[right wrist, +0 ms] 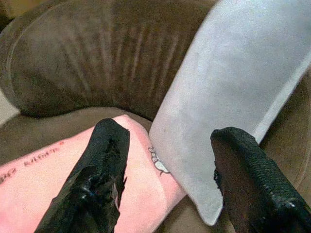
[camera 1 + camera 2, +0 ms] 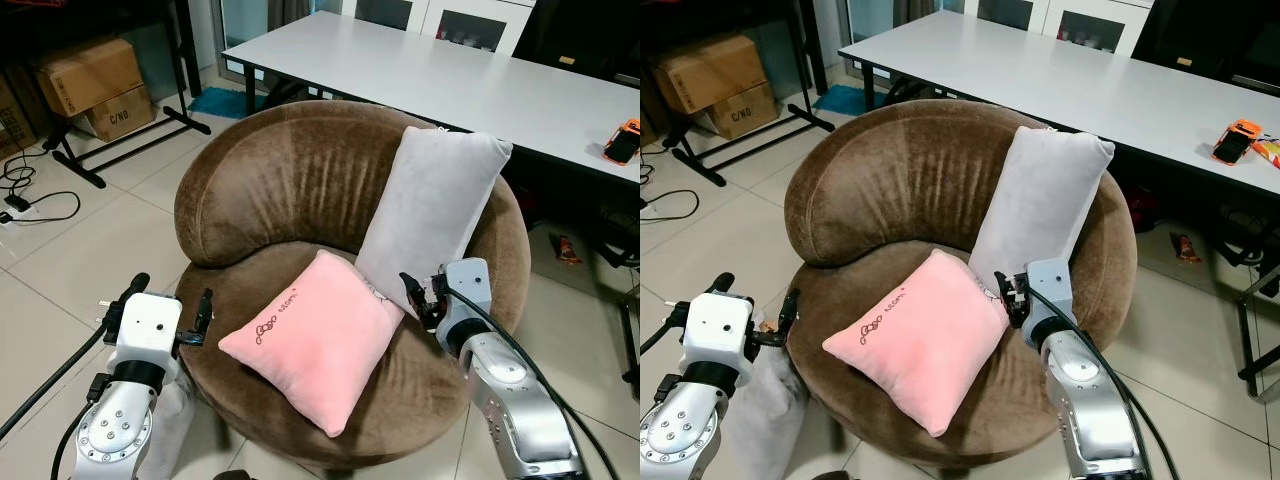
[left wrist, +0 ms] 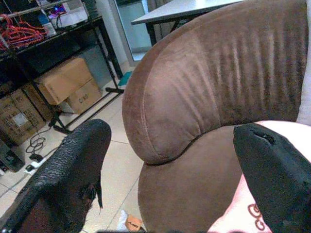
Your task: Move the pillow to the sofa from floor
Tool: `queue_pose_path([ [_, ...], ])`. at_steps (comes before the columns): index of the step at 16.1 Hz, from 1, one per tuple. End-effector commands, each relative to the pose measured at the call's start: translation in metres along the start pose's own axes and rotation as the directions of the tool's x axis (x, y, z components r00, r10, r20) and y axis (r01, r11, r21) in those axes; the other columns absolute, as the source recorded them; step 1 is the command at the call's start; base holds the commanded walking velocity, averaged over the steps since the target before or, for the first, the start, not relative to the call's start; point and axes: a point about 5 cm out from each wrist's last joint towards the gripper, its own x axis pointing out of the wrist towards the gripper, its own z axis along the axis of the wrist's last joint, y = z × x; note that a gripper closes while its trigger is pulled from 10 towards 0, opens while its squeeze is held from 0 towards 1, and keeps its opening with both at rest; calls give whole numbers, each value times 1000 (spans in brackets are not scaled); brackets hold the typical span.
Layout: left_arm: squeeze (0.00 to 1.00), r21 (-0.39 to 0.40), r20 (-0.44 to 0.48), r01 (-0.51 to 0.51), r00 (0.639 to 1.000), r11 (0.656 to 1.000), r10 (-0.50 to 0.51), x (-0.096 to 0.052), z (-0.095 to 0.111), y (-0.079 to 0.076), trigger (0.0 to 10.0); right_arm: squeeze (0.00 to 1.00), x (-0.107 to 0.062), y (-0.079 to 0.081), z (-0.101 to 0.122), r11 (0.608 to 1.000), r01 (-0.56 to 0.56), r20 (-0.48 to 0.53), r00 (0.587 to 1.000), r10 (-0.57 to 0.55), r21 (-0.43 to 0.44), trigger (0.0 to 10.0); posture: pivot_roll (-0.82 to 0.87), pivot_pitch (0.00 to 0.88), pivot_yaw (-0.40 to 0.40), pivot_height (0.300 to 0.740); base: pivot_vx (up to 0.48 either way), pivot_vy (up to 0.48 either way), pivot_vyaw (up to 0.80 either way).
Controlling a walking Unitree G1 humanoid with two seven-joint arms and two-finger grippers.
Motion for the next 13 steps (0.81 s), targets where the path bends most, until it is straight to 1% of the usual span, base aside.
queue_pose_path([
  [1,0,-5,9,-11,1000,1000,11,-1,2,0,10000,0,-5,-7,1,999,28,4,1000,-28,37,10000,51,0,-74,740,-259,0,0],
  [8,0,-4,12,-18,1000,1000,18,-1,1,1,10000,0,-5,-7,0,999,26,-10,1000,-26,28,10000,55,0,-79,740,-288,0,0],
  [12,0,-8,7,-22,1000,1000,22,-2,1,1,10000,0,-3,-3,2,1000,0,0,1000,0,29,10000,59,0,-80,740,0,0,0],
  [13,0,-12,11,-23,1000,1000,24,-2,2,2,10000,0,-2,-2,2,1000,-7,-1,1000,7,30,10000,62,0,-80,740,0,307,0],
])
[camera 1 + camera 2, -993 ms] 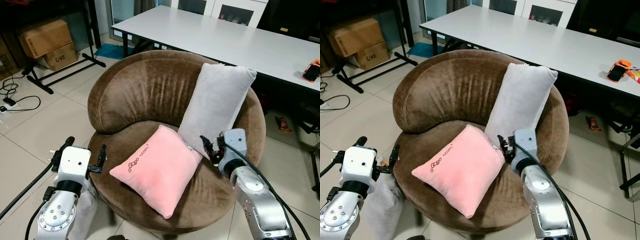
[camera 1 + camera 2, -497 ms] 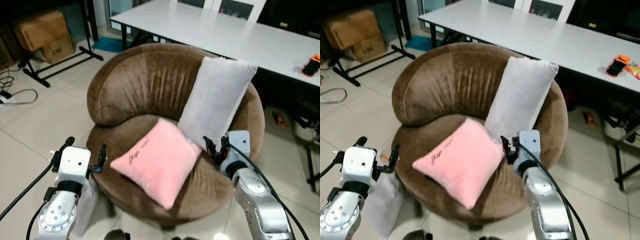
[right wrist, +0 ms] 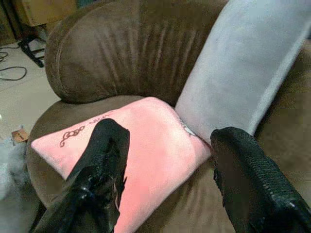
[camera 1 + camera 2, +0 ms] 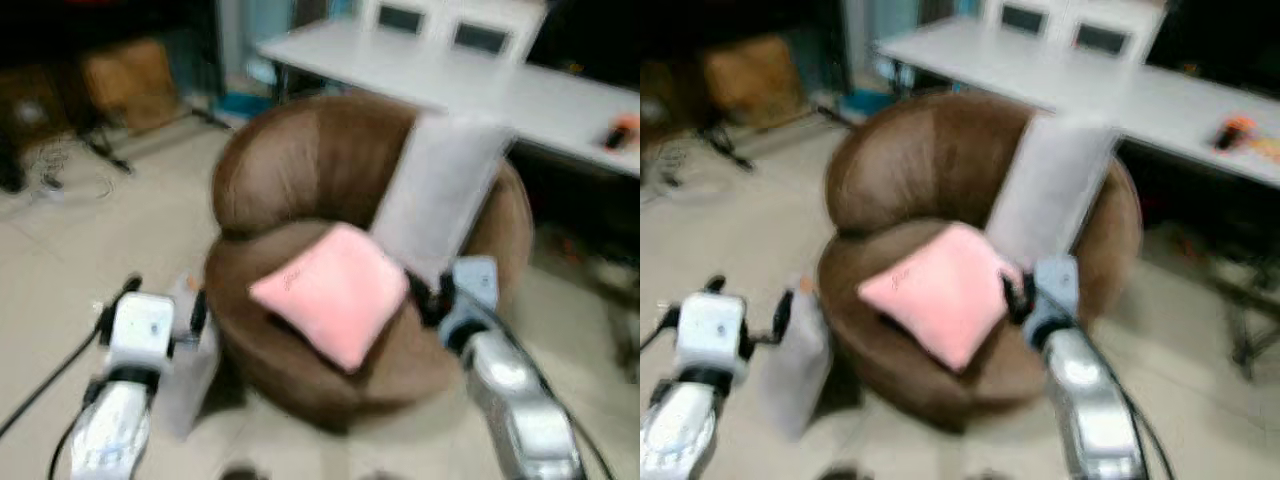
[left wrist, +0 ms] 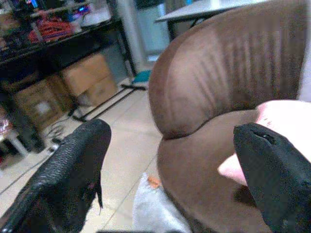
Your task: Move the pillow to the sofa from floor
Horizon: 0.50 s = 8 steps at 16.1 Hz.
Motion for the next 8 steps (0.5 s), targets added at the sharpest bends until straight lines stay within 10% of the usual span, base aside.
queue_pose_path([
  [1,0,-14,10,8,1000,1000,-8,1,3,-3,10000,0,0,-5,3,1000,11,1,1000,-11,-2,10000,62,0,-79,740,0,307,0],
  [8,0,-12,13,12,1000,1000,-12,2,3,-2,10000,0,3,-2,2,1000,-2,-1,1000,2,-3,10000,63,0,-77,740,0,380,0],
])
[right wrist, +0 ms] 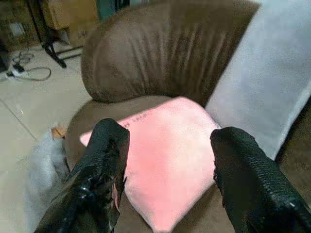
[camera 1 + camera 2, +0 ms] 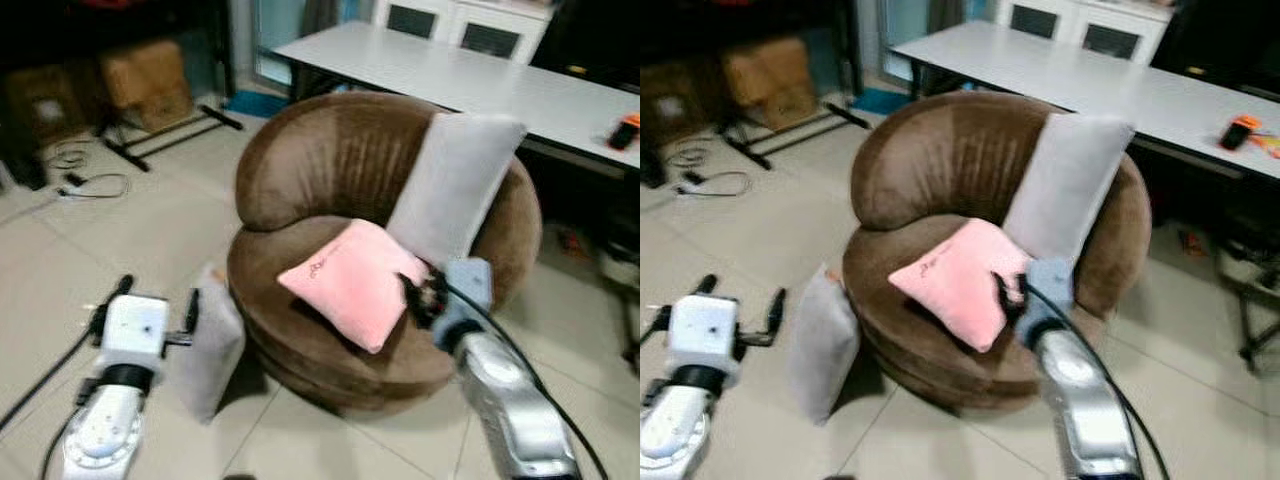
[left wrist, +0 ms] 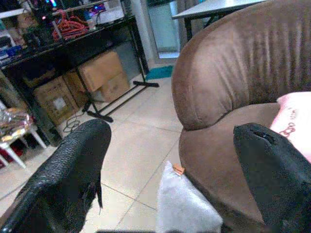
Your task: Move the pillow to the sofa from floor
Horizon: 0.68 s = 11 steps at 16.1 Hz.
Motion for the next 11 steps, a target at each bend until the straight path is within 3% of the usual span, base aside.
queue_pose_path([
  [1,0,-18,11,21,1000,1000,-21,2,3,-6,10000,0,-2,-10,-3,1000,28,-17,999,-28,-2,10000,62,0,-76,740,0,390,0],
  [10,0,-22,13,20,1000,1000,-20,5,3,-6,10000,0,1,-9,0,1000,25,-8,1000,-25,1,10000,48,0,-71,740,0,388,0],
  [11,0,-33,23,12,1000,999,-11,6,4,-6,10000,0,1,-9,1,1000,21,-7,1000,-21,3,10000,48,0,-72,740,0,0,0],
])
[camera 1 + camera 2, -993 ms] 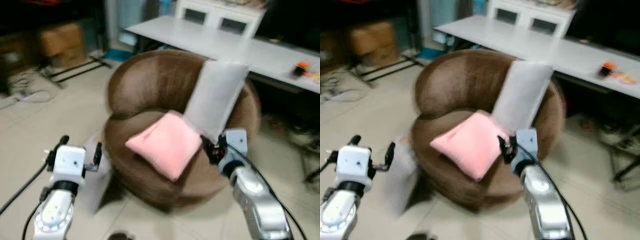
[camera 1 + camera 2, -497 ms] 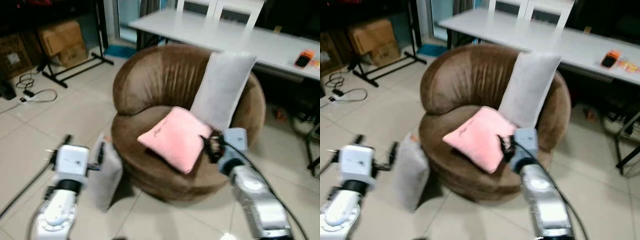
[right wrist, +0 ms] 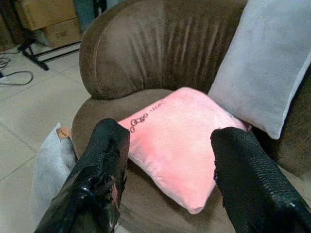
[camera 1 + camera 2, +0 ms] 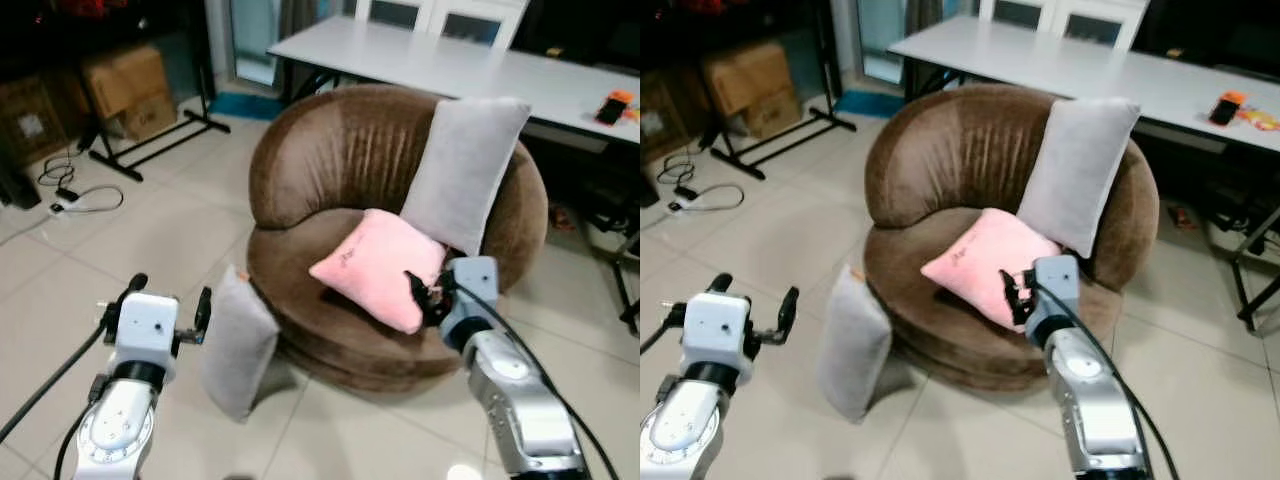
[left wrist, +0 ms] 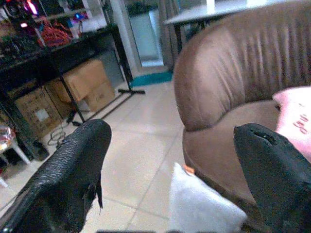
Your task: Move the pillow to the sofa from floor
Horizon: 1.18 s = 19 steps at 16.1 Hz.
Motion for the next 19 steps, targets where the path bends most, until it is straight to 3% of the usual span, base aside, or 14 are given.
queue_pose_path([
  [1,0,1,8,-12,1000,1000,12,-1,1,3,10000,0,2,8,5,999,-51,10,999,51,-19,10000,48,0,-73,740,0,0,0],
  [7,0,-10,5,-21,1000,1000,21,1,1,4,10000,0,2,10,4,997,-78,0,997,78,-22,10000,51,0,-77,740,0,0,667],
  [12,0,-16,4,-23,1000,1000,23,0,1,4,10000,0,2,10,3,998,-65,-4,998,65,-1,10000,51,0,-72,740,289,0,125],
  [15,0,-12,1,-23,1000,1000,23,0,0,5,10000,0,2,11,5,995,-84,7,996,85,-44,10000,52,0,-72,740,300,0,0],
  [19,0,-10,2,-27,1000,1000,27,0,1,5,10000,0,3,15,5,993,-107,4,994,108,-50,10000,54,0,-74,740,303,0,800],
])
